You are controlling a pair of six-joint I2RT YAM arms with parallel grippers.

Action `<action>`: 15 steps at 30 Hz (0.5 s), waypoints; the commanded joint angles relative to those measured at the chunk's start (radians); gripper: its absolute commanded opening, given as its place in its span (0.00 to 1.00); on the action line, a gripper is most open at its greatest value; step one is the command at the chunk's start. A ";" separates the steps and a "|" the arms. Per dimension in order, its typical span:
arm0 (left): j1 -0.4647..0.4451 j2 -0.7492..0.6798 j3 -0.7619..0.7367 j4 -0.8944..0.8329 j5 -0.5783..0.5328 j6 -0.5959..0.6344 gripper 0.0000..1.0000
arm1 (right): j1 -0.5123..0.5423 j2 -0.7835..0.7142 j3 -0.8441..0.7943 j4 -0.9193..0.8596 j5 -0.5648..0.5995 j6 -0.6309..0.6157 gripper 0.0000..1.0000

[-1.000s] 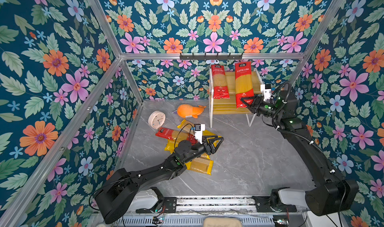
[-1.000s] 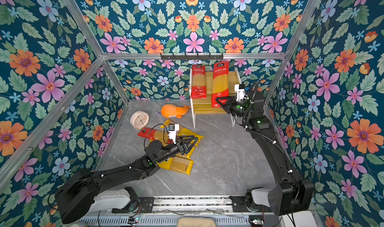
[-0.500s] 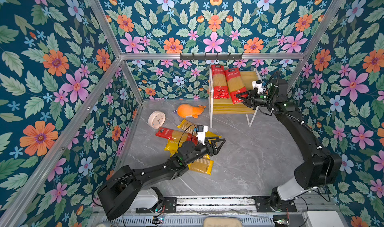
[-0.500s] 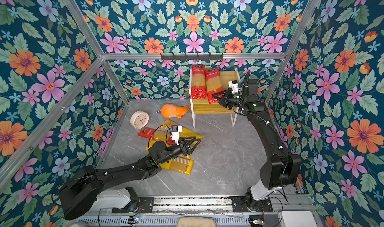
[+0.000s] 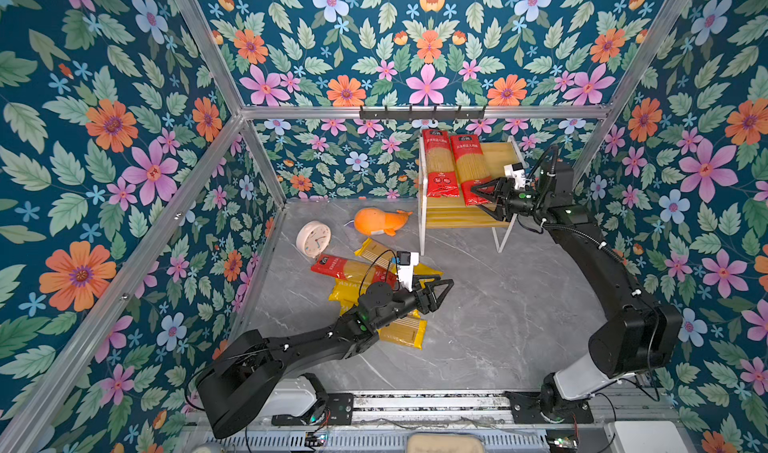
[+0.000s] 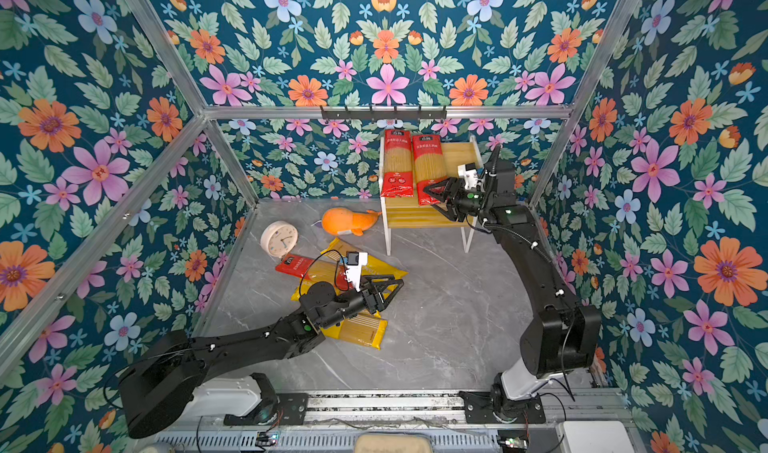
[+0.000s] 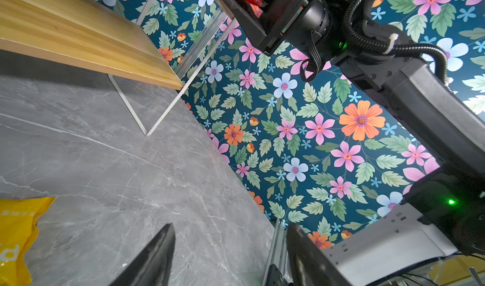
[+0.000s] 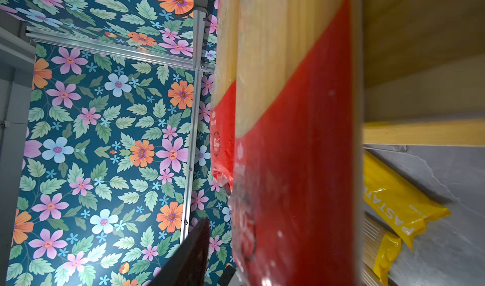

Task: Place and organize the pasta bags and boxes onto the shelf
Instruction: 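Stand the red bag beside the first red bag with the right gripper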

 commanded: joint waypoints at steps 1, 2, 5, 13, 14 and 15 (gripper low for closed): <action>0.000 -0.012 -0.014 0.008 -0.017 0.013 0.70 | -0.010 -0.043 -0.047 0.015 0.016 -0.025 0.63; 0.000 -0.018 -0.022 0.009 -0.020 0.013 0.70 | -0.017 -0.058 -0.068 0.011 0.019 -0.027 0.64; 0.000 -0.028 -0.044 0.017 -0.029 0.015 0.70 | -0.033 -0.100 -0.119 0.006 0.016 -0.030 0.65; -0.001 0.001 -0.033 0.022 -0.016 0.018 0.70 | -0.037 -0.090 -0.101 0.013 0.020 -0.029 0.50; -0.002 0.002 -0.033 0.024 -0.016 0.018 0.70 | -0.037 -0.075 -0.086 0.019 0.019 -0.024 0.47; -0.002 0.002 -0.034 0.023 -0.018 0.017 0.70 | -0.037 -0.059 -0.066 0.017 0.020 -0.021 0.45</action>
